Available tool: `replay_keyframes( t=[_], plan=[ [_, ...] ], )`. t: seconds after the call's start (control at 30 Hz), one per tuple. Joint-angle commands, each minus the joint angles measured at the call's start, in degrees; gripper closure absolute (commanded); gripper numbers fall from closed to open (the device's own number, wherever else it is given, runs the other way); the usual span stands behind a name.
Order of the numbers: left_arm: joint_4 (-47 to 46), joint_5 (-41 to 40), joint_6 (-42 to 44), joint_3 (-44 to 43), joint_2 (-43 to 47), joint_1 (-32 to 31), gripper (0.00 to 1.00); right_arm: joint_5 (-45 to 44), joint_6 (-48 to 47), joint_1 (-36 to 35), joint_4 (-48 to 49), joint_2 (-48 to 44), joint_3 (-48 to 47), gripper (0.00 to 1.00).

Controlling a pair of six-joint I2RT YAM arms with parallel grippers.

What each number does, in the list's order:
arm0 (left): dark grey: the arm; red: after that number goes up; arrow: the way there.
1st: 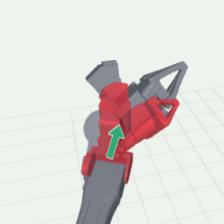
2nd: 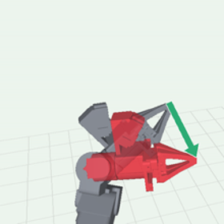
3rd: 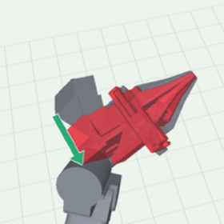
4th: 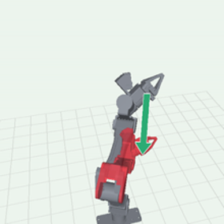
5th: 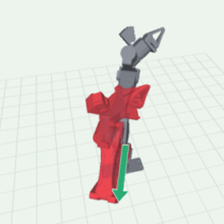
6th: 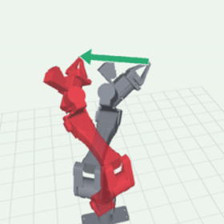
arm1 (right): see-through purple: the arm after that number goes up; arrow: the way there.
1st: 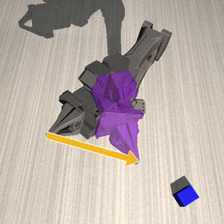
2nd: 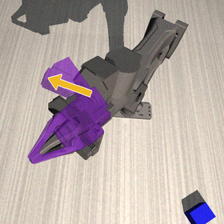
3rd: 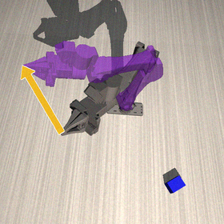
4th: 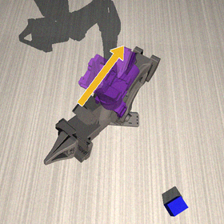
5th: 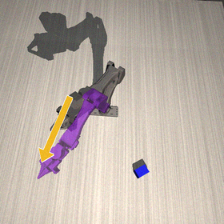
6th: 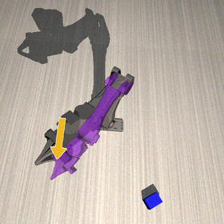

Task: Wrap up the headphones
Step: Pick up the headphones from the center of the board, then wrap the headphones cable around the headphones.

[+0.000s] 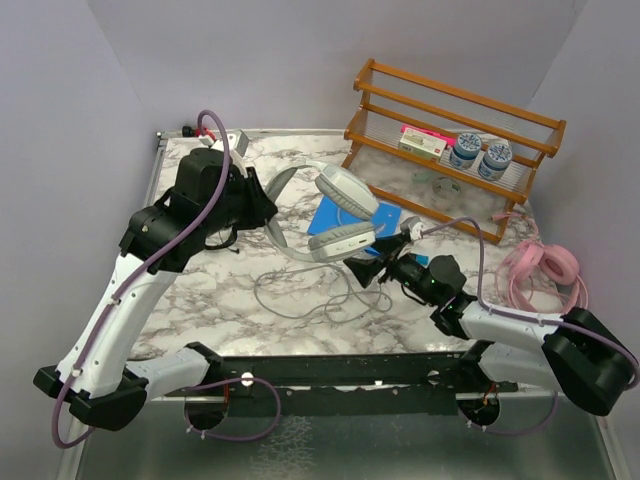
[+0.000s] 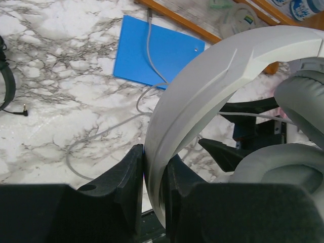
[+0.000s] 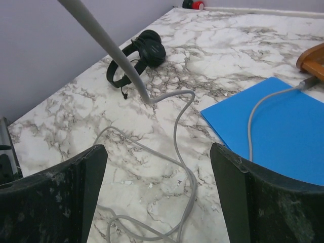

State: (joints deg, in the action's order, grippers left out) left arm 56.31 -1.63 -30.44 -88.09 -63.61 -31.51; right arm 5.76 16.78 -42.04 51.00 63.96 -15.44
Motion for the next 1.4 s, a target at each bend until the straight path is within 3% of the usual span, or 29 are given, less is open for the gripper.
replay_keyframes(
  t=[0.0,0.23,0.4,0.53,0.6,0.67,0.87,1.1,1.13,1.23,1.3,1.37],
  plan=[
    [-2.2,8.36,-3.77,-3.82,-0.02,0.04,1.0,1.29,-4.51,-0.36,14.64,4.16,-0.26,0.1],
    [-2.17,13.28,-5.12,-5.33,-0.67,0.04,1.0,2.13,-11.67,-0.5,37.52,15.32,1.2,0.12],
    [-2.18,16.55,-6.21,-6.46,-1.26,0.04,1.0,2.71,-12.65,-0.5,49.38,21.35,1.26,0.3],
    [-1.4,15.99,-6.2,-6.85,-1.54,0.04,1.0,4.12,-12.29,-0.53,45.66,15.43,1.64,0.49],
    [-0.73,15.76,-6.13,-6.88,-1.8,0.04,1.0,3.16,-12.46,-0.51,39.14,9.76,1.69,0.6],
    [-0.72,15.63,-6.03,-6.54,-1.94,0.04,1.0,1.36,-12.61,-0.51,29.97,3.2,1.48,0.64],
    [-0.86,13.68,-5.27,-6.06,-3.04,0.04,1.0,-5.24,-14.57,-0.5,10.93,-13.61,3.03,0.89],
    [-1.75,13.73,-4.22,-5.99,-5.4,0.13,1.0,-9.85,-17.97,-0.5,-7.59,-23.51,-0.44,0.92],
    [-1.74,13.49,-4.08,-6.2,-5.61,0.13,1.0,-11.01,-17.59,-0.52,-8.34,-24.06,-0.37,0.89],
    [-1.67,13.95,-3.78,-7.39,-5.88,0.13,1.0,-12.46,-17.26,-0.57,-7.96,-24.54,0.73,0.55],
    [-1.7,14.91,-3.4,-8.5,-6.06,0.13,1.0,-12.77,-16.97,-0.5,-7.16,-23.35,0.98,0.47],
    [-1.7,15.98,-3.03,-9.36,-6.02,0.14,1.0,-13.46,-15.5,-0.51,-6.3,-21.17,0.39,0.46]
  ],
)
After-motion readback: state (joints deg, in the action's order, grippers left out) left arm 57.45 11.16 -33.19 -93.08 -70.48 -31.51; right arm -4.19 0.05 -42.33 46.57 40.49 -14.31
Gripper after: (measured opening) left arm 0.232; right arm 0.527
